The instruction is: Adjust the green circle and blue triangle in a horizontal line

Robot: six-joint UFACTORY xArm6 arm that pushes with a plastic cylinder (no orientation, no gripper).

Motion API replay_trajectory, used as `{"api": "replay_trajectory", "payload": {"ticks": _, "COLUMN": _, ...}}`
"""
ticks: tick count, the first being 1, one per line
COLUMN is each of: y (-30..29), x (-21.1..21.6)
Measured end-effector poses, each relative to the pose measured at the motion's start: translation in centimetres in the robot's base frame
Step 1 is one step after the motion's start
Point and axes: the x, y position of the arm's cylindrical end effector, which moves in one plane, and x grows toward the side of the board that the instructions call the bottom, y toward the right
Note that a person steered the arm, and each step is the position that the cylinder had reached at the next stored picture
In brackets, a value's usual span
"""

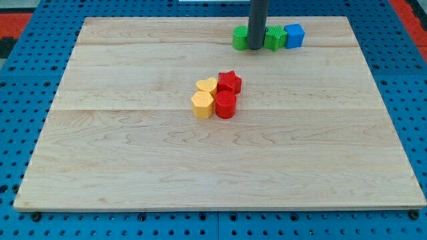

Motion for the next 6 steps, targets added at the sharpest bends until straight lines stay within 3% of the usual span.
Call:
{"api": "replay_trajectory", "payload": {"ticks": 1, "y": 0.8, "x": 2.9}}
{"api": "replay_trajectory", "payload": {"ticks": 2, "y": -3.6, "x": 2.4}}
{"api": "replay_trajectory", "payload": {"ticks": 4, "y": -4.0, "x": -0.4}}
{"api": "replay_trajectory", "payload": {"ticks": 6, "y": -0.1, "x": 2.0}}
